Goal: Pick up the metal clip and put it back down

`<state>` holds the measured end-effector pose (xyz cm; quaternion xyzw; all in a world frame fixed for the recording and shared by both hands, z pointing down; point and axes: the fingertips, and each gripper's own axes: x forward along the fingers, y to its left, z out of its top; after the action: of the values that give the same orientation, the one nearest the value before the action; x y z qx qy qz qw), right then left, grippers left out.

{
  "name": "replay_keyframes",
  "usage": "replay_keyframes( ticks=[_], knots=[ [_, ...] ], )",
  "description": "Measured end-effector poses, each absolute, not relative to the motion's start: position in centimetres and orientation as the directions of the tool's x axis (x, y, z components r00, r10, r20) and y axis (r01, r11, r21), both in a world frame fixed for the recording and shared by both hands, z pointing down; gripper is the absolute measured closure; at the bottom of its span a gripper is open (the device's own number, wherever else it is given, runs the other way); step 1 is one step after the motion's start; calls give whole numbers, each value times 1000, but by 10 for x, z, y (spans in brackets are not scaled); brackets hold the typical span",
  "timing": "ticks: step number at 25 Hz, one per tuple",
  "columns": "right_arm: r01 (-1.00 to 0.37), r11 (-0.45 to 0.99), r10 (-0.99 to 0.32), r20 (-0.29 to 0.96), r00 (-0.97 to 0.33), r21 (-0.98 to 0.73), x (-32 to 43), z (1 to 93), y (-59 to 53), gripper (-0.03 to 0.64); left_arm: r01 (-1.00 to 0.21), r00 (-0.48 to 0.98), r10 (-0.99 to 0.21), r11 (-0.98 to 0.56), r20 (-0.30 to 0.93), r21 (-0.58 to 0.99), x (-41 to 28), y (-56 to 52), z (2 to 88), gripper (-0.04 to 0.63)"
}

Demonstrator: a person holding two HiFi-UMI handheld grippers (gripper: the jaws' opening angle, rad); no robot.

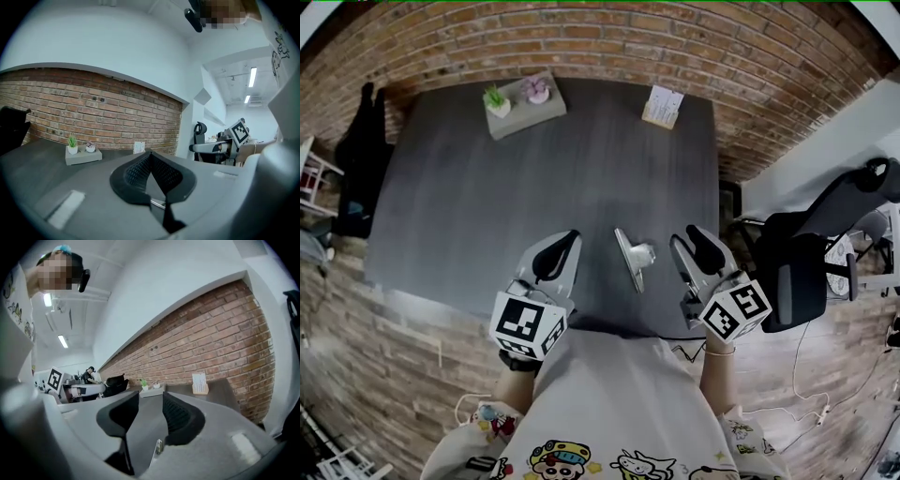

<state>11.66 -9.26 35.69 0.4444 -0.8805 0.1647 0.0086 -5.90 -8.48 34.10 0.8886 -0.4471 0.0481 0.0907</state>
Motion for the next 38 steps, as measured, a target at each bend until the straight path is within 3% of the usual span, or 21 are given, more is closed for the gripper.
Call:
replay_keyframes(
  ticks=[10,21,38],
  knots=[
    [-851,525,-844,151,-515,33,114,317,-79,521,-792,611,-775,-600,159,114,-58,-83,330,594],
    [-894,446,-884,144,-446,-28,131,326,-76,615,-788,615,-768,-601,178,130,-60,-86,334,593],
    [-896,444,-881,169,-441,-24,130,337,-74,616,-784,621,-760,-604,192,143,-62,-83,345,593]
  ],
)
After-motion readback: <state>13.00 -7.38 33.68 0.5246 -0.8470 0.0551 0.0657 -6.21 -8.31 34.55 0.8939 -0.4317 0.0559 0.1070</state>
